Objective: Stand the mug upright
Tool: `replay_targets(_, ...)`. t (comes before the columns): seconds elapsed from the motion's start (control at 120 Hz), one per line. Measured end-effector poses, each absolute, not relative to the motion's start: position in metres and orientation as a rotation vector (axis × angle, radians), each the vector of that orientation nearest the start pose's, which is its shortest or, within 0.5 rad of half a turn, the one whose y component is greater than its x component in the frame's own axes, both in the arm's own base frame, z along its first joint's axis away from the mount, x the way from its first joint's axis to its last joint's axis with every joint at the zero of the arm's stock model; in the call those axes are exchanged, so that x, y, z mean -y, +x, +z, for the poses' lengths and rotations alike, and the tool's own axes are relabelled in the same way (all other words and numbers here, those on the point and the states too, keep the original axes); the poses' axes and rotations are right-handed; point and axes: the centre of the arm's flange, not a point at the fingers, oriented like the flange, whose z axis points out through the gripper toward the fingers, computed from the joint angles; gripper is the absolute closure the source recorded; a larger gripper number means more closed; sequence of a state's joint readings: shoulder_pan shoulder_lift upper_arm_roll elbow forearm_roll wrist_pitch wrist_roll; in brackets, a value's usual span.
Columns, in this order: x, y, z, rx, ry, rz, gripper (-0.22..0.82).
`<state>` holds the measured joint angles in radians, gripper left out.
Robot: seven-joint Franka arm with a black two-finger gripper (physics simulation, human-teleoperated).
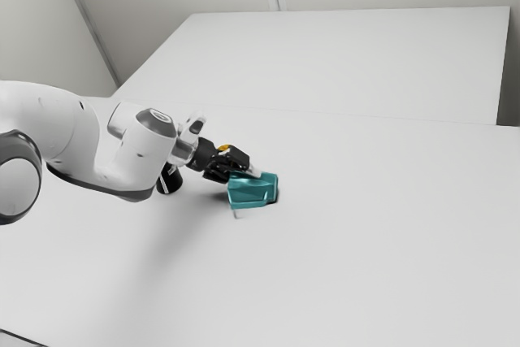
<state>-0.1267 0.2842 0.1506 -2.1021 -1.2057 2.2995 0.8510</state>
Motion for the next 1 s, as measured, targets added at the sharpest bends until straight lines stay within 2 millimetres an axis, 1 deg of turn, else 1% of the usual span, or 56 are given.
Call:
replay_targets(0.067,0.009,0.580,0.287,-0.046,2.363,0.373,0.44)
replay_targets(0.2,0.014,0.582,0.292,-0.008,2.354,0.400,0.53)
replay_targets(0.35,0.017,0.584,0.300,0.034,2.347,0.430,0.63)
replay_targets(0.467,0.024,0.585,0.309,0.074,2.337,0.453,0.71)
replay_targets(0.6,0.037,0.585,0.329,0.135,2.324,0.489,0.74)
replay_targets(0.725,0.050,0.584,0.356,0.201,2.316,0.537,0.75)
replay_targets(0.783,0.060,0.581,0.369,0.284,2.349,0.544,0.76)
replay_targets(0.85,0.069,0.578,0.387,0.434,2.431,0.531,0.76)
replay_targets(0.925,0.072,0.573,0.405,0.610,2.545,0.499,0.77)
replay_targets(1.0,0.071,0.569,0.413,0.741,2.645,0.444,0.77)
